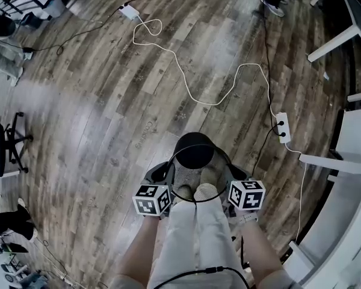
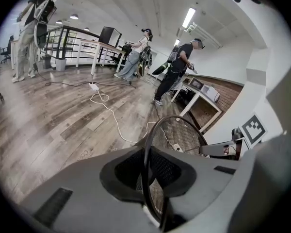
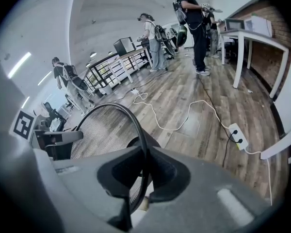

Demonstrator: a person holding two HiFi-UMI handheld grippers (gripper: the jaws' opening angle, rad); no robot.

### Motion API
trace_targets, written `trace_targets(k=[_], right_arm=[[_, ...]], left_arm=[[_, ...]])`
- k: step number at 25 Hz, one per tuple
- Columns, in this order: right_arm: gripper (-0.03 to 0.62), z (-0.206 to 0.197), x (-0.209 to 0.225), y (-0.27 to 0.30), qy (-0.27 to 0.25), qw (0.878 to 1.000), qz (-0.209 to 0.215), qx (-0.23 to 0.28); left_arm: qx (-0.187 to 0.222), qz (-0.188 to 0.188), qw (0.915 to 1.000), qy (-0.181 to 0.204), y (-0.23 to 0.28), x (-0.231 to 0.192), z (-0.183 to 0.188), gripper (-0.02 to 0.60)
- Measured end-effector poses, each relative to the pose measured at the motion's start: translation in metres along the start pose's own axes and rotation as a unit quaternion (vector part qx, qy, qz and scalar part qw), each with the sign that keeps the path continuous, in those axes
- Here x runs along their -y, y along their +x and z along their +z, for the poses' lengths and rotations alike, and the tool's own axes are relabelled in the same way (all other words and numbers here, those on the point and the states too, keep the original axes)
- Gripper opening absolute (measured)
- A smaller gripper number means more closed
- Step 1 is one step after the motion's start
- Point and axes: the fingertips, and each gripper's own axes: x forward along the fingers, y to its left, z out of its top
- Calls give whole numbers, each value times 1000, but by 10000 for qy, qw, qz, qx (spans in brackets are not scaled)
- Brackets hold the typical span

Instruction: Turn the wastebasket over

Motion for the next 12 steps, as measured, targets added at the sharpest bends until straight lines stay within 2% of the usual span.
trace_targets(k=[12], right_arm=[[29,26,-16,-54,-15,10000,-59,77]], left_arm=[[66,-117,9999,-46,-39,31,29,41]])
